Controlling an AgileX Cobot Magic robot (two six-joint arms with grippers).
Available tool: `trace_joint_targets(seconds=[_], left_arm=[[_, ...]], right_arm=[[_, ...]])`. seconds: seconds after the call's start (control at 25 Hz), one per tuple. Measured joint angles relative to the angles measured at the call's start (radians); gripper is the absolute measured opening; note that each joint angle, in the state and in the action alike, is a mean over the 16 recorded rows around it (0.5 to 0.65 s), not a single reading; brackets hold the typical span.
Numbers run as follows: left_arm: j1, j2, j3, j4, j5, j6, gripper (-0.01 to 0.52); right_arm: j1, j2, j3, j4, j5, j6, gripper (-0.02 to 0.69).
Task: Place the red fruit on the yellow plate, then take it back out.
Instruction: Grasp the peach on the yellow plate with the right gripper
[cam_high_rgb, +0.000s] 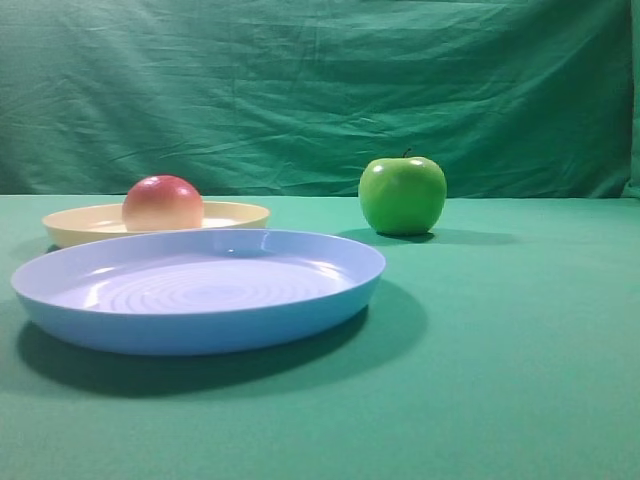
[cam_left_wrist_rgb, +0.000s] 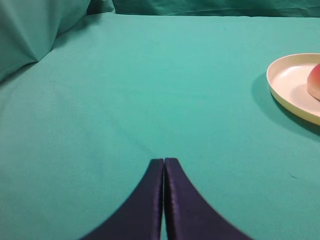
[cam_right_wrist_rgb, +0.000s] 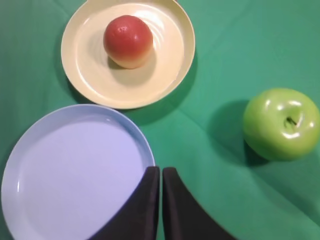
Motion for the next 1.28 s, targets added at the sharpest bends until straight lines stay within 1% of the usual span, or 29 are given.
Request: trace_joint_targets(seconds=[0.16,0.28,0.4,0.68,0.84,0.96,1.04,1.16,1.28], left_arm=[[0.0,0.0,0.0,0.0,0.0,0.0,0.0],[0.0,0.0,0.0,0.0,0.0,0.0,0.0],[0.0,0.0,0.0,0.0,0.0,0.0,0.0],[0.0,0.0,0.0,0.0,0.0,0.0,0.0],[0.0,0.0,0.0,0.0,0.0,0.0,0.0],[0.0,0.0,0.0,0.0,0.0,0.0,0.0],[0.0,0.0,0.0,0.0,0.0,0.0,0.0],[0.0,0.0,0.0,0.0,0.0,0.0,0.0],[0.0,0.0,0.0,0.0,0.0,0.0,0.0]], right_arm=[[0.02,0.183,-0.152,0.022,0.003,-0.035,0.059],[0.031,0.306,-0.257,0.041,-0.002,-0.067,0.126],[0.042,0.41,-0.349,0.06,-0.012,-0.099,0.225],[0.071,0.579,-0.486,0.098,-0.071,-0.145,0.493],[0.085,0.637,-0.519,0.121,-0.123,-0.159,0.602],[0.094,0.673,-0.528,0.137,-0.171,-0.169,0.651],[0.098,0.695,-0.529,0.147,-0.203,-0.174,0.666],[0.105,0.728,-0.53,0.157,-0.248,-0.182,0.668],[0.109,0.756,-0.531,0.164,-0.282,-0.189,0.641]])
